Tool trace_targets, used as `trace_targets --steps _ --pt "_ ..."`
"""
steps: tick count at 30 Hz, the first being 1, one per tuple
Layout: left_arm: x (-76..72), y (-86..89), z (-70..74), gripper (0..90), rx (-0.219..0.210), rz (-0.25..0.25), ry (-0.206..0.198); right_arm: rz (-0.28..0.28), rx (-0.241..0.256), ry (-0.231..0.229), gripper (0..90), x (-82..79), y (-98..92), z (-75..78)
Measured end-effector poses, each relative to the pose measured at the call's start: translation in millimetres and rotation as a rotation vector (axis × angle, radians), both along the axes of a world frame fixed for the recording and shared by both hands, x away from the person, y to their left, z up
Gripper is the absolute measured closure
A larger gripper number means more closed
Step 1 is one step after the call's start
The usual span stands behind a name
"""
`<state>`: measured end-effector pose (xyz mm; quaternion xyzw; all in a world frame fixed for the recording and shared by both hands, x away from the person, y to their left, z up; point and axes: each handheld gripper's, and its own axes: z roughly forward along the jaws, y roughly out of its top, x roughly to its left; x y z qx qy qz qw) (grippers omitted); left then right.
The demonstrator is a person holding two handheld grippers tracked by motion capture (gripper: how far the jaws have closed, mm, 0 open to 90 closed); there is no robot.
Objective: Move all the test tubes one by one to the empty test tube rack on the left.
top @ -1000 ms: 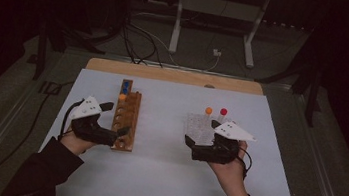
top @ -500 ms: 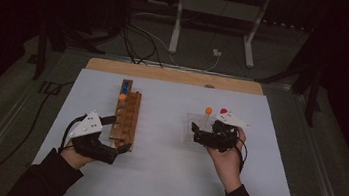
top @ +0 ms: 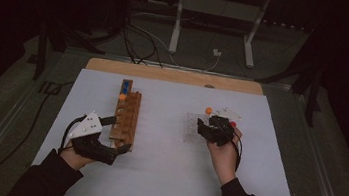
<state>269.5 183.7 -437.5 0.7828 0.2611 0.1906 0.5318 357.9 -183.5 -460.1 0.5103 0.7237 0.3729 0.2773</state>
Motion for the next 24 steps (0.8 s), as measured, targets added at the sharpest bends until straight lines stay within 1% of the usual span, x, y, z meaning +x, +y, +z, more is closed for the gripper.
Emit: trace_targets --steps 2,8,10,13,17,20,24 --pt "-0.4 0.0 0.3 2.4 -0.002 0.001 -0.002 -0.018 -0.015 0.000 48.1 3.2 1.2 -0.9" --pt "-1.0 0.2 1.2 2.4 -0.004 -0.001 -0.004 -0.052 -0.023 0.009 54.7 11.9 2.9 -1.0" --pt "-1.2 0.2 1.0 2.4 -0.003 -0.004 -0.004 -0.056 -0.021 0.020 56.3 14.4 3.2 -1.6" --pt "-1.2 -0.3 0.3 2.4 0.001 -0.003 -0.003 -0.062 -0.033 0.022 57.4 17.4 4.3 -3.4" --pt "-1.2 -0.6 0.3 2.4 0.003 -0.003 -0.002 -0.077 -0.016 0.037 60.0 21.2 4.4 -6.4" --pt "-1.2 -0.1 0.4 2.4 0.001 -0.003 -0.001 -0.076 -0.010 0.048 63.1 23.2 4.7 -8.0" --pt "-0.7 0.2 -0.4 2.4 0.000 -0.005 0.004 -0.078 -0.007 0.044 68.3 24.3 5.3 -8.1"
